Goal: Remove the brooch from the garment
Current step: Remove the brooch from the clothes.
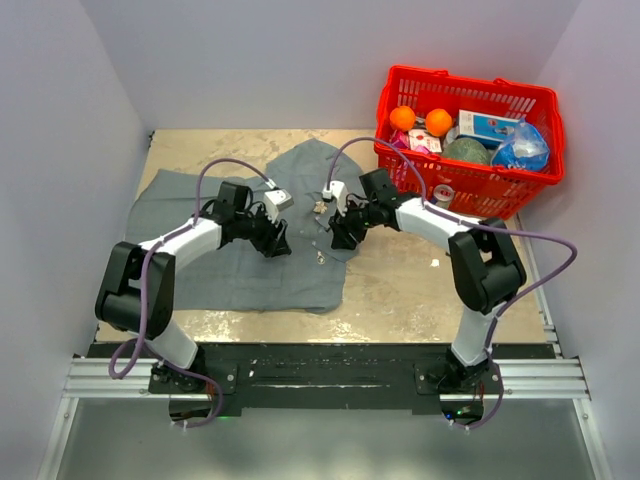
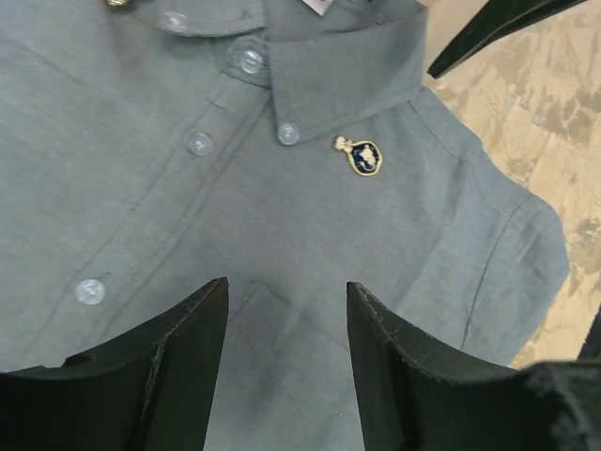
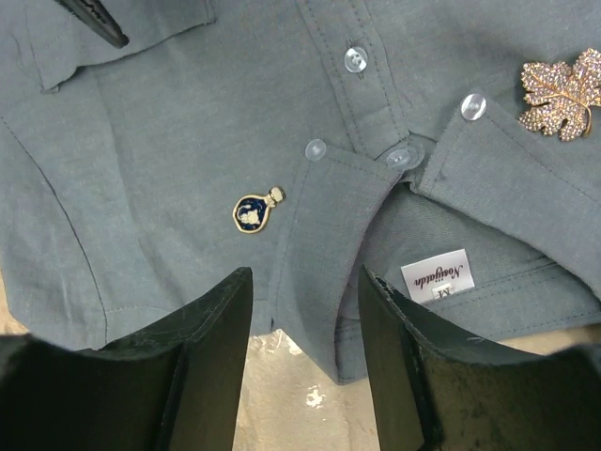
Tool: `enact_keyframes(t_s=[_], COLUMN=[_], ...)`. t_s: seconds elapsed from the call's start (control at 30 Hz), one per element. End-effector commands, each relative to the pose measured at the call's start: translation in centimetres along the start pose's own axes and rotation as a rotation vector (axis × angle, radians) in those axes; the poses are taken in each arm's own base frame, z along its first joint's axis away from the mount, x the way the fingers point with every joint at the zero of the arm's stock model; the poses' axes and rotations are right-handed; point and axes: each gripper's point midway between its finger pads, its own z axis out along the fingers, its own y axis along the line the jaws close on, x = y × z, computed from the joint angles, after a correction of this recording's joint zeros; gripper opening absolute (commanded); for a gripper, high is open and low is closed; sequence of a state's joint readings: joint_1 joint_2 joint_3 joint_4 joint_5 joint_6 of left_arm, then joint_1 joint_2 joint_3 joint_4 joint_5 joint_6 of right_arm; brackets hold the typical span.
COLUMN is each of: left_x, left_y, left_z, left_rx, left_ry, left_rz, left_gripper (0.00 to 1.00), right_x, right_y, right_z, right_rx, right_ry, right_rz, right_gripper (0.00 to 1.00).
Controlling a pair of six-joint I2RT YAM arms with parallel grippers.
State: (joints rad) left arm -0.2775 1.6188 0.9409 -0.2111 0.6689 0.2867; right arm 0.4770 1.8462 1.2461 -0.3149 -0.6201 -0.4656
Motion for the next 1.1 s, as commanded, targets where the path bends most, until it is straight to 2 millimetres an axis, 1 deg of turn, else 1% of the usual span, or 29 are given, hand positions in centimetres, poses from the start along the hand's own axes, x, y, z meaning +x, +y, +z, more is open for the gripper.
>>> enact_keyframes(t_s=[0.0,0.03,0.07,0.1,0.17,0.2,0.23,0.27,0.3,0.33,0.37,0.4,0.43,0.5,0.53,0.6,0.63,0.73,0.77,0.87,0.93,0.97,1.07], left_x=[-0.7,-0.4,0.1,0.2,0.6,0.7,0.9,0.8,0.9,0.9,1.0,1.0,1.0,1.0,1.1,1.0,1.1,0.4,0.2,-0.5,-0.9,-1.1,-1.1], left_y=[-0.7,-0.4,-0.4,-0.2,-0.1,0.0,0.0,0.0,-0.1,0.0,0.0,0.0,0.0,0.0,0.1,0.1,0.0,-0.4,-0.6,-1.1,-1.4,-1.4,-1.5], left_z=[0.1,0.3,0.3,0.4,0.6,0.6,0.8,0.9,1.0,1.1,1.2,1.3,1.4,1.5,1.6,1.8,2.0,2.4,2.4,2.8,2.8,2.9,3.0], left_rx=[0.041,0.033,0.033,0.028,0.021,0.019,0.021,0.021,0.023,0.026,0.027,0.028,0.029,0.028,0.031,0.036,0.045,0.08,0.091,0.114,0.121,0.123,0.113], left_ry=[-0.035,-0.02,-0.001,0.004,0.017,0.017,0.019,0.012,0.011,0.01,0.012,0.011,0.011,0.008,0.01,0.006,0.007,-0.019,-0.025,-0.038,-0.048,-0.052,-0.059], left_rz=[-0.006,-0.013,-0.023,-0.026,-0.041,-0.045,-0.055,-0.066,-0.074,-0.08,-0.095,-0.098,-0.102,-0.109,-0.112,-0.124,-0.139,-0.159,-0.162,-0.161,-0.159,-0.16,-0.169], left_gripper=[0.57,0.57,0.57,0.57,0.57,0.56,0.56,0.56,0.56,0.56,0.56,0.56,0.56,0.56,0.56,0.56,0.56,0.55,0.55,0.54,0.53,0.52,0.5], right_x=[-0.7,-0.3,0.6,0.3,1.0,0.9,1.0,1.3,1.2,1.1,1.1,0.5,0.0,-0.8,-1.9,-2.9,-3.9,-4.7,-4.6,-5.0,-5.6,-6.2,-7.3], right_y=[-0.5,-0.6,-0.5,-0.7,-0.8,-1.1,-1.1,-1.2,-1.4,-1.3,-1.0,-1.2,-1.1,-0.8,-0.6,-0.5,-0.3,-0.2,0.1,0.2,0.5,0.6,1.3], right_z=[0.4,0.6,1.2,1.3,1.7,2.1,2.2,2.4,2.5,2.5,2.4,2.2,1.8,0.9,0.0,-1.0,-1.9,-2.7,-2.6,-2.9,-3.1,-3.3,-3.4], right_rx=[-0.007,-0.013,-0.033,-0.037,-0.046,-0.058,-0.067,-0.071,-0.072,-0.077,-0.089,-0.087,-0.085,-0.08,-0.067,-0.051,-0.036,-0.022,-0.03,-0.029,-0.023,-0.015,-0.013], right_ry=[-0.014,-0.002,0.027,0.028,0.056,0.064,0.071,0.086,0.085,0.085,0.092,0.085,0.079,0.068,0.048,0.029,0.009,-0.002,0.011,0.01,-0.004,-0.02,-0.034], right_rz=[-0.051,-0.048,-0.041,-0.047,-0.032,-0.028,-0.022,-0.013,-0.016,-0.017,-0.018,-0.02,-0.023,-0.035,-0.056,-0.087,-0.109,-0.133,-0.136,-0.124,-0.121,-0.116,-0.112], right_gripper=[0.53,0.53,0.53,0.53,0.52,0.5,0.47,0.46,0.45,0.35,0.3,0.26,0.19,0.16,0.14,0.12,0.11,0.11,0.11,0.1,0.1,0.1,0.1])
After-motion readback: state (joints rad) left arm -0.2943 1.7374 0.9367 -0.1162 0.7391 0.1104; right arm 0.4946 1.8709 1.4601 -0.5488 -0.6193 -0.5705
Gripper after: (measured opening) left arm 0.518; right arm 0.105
